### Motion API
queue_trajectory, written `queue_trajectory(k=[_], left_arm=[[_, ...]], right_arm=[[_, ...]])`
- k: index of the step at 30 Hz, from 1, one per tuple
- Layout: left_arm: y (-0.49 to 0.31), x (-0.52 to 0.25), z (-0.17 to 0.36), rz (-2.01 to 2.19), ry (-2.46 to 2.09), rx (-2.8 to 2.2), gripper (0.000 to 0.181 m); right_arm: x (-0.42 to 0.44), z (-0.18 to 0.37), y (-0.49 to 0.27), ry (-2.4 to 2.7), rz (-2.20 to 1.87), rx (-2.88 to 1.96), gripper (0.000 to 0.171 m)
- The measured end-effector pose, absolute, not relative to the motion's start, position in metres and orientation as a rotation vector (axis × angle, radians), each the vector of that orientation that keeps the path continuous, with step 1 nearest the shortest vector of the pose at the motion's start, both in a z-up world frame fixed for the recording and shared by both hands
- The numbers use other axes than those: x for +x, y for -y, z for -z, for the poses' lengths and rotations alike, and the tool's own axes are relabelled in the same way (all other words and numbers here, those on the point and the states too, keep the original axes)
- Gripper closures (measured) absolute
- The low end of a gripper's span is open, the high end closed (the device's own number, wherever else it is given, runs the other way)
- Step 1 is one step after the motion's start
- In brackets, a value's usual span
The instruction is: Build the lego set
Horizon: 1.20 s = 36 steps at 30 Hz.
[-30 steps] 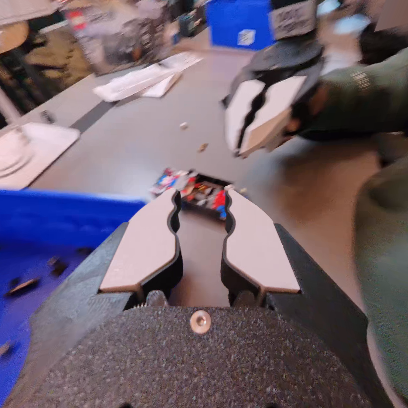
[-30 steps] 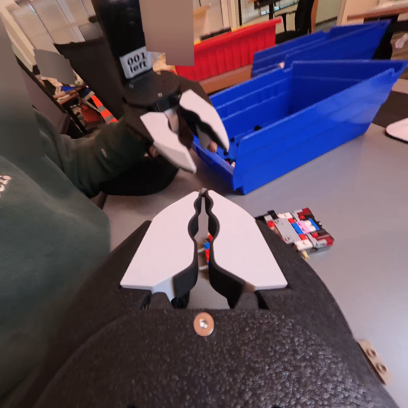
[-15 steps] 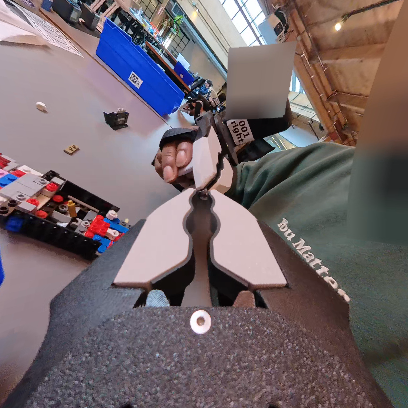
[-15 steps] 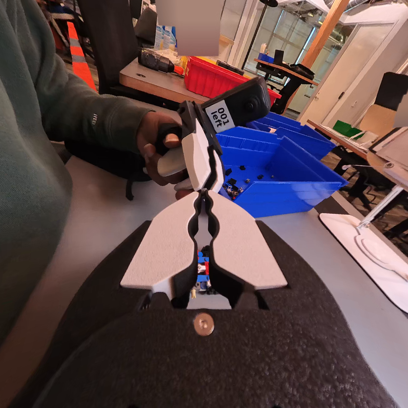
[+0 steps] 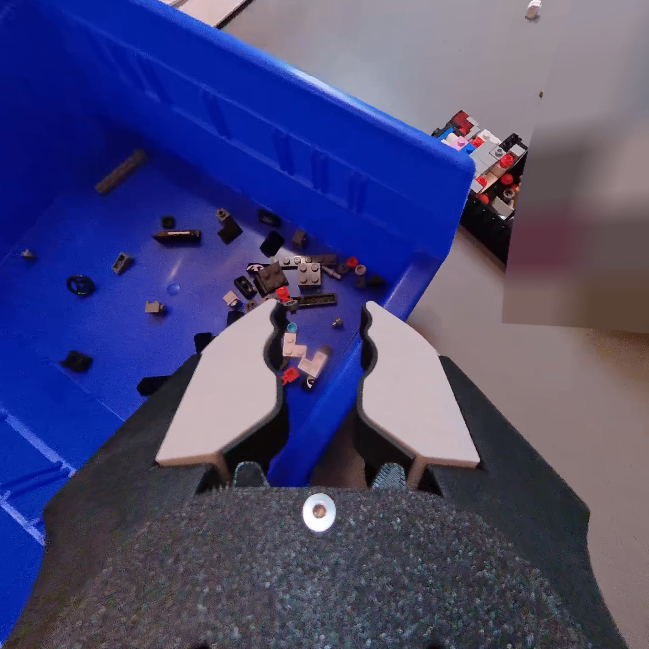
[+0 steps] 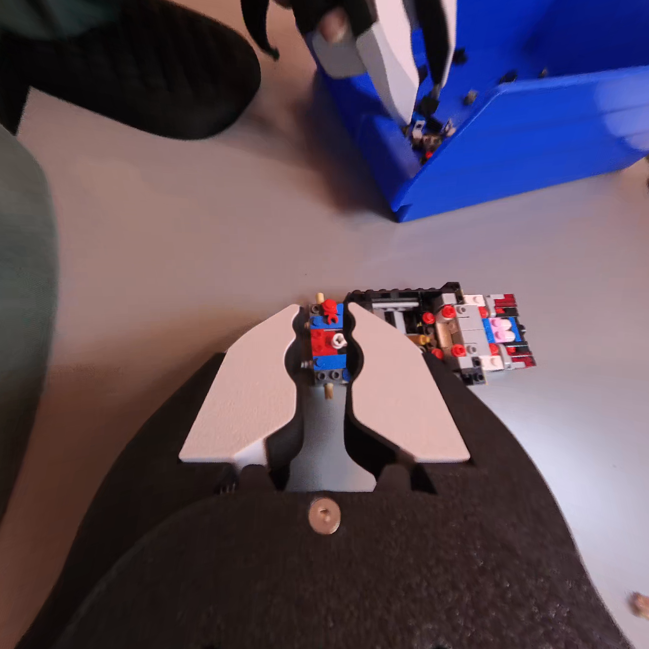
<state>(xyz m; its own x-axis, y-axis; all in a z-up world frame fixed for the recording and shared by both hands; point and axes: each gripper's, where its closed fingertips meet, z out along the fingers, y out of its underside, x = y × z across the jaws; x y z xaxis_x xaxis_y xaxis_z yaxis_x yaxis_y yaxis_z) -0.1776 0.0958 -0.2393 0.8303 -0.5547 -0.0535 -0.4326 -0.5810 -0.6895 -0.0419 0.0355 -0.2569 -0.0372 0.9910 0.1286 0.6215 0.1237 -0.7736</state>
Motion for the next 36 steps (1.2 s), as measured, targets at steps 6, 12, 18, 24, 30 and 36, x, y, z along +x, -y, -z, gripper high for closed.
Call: queue_trajectory(k=[6, 12, 18, 24, 30, 36], left_arm=[[-0.087, -0.163, 0.227, 0.288, -0.829, -2.180, 0.133], [-0.078, -0.150, 0.224, 0.289, -0.960, -2.104, 0.134], [-0.066, -0.135, 0.221, 0.393, -1.051, -2.044, 0.142], [-0.037, -0.096, 0.248, 0.518, -1.279, -2.045, 0.151], [-0.035, -0.071, 0.279, 0.579, -1.270, -2.122, 0.147], [-0.034, -0.065, 0.281, 0.635, -1.243, -2.125, 0.148]], right_arm=[[-0.049, 0.261, -0.040, 1.773, -0.675, -1.768, 0.155], [-0.052, 0.268, -0.044, 1.875, -0.574, -1.838, 0.157], [-0.059, 0.268, -0.045, 1.943, -0.534, -1.841, 0.157], [-0.066, 0.266, -0.046, 2.014, -0.487, -1.842, 0.158], [-0.070, 0.271, -0.048, 2.062, -0.470, -1.879, 0.160], [-0.068, 0.274, -0.051, 2.058, -0.475, -1.861, 0.164]])
